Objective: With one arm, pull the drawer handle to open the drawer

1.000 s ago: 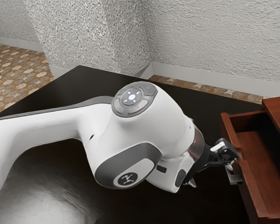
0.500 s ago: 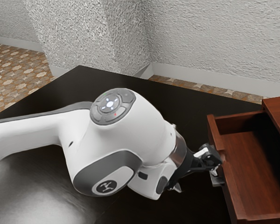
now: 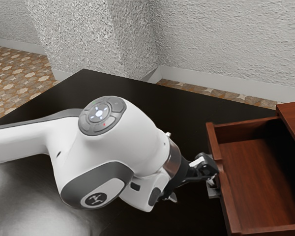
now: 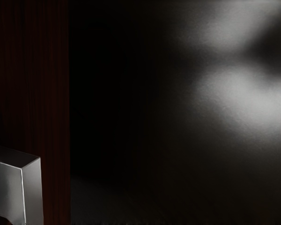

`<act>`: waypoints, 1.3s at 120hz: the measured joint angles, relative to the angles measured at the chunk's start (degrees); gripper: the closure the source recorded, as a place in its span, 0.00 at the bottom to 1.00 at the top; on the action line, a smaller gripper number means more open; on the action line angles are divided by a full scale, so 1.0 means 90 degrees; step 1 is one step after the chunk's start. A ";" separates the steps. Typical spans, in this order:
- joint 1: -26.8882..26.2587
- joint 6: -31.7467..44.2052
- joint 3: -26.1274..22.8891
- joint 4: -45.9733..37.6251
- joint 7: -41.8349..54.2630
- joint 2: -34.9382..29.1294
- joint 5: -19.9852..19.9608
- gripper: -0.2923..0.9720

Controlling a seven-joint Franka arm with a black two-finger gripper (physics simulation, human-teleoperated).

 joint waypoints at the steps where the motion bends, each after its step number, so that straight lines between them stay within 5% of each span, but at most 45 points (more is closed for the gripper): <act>1: -0.0004 -0.0001 0.0014 0.0004 0.0000 -0.0006 0.0000 0.24; 34: -0.0029 -0.0024 0.0122 0.0245 -0.0006 -0.0295 -0.0009 0.23; 69: 0.0113 -0.1396 0.0631 0.2375 -0.0074 0.0491 -0.0612 0.23; 87: 0.0936 -0.2592 0.0789 0.3125 -0.0543 0.0814 -0.0786 0.23; 111: 0.2234 -0.3794 0.0149 0.3194 -0.1732 0.0814 -0.0999 0.23; 156: 0.2347 -0.4695 0.0192 0.3317 -0.3432 0.0761 -0.1053 0.23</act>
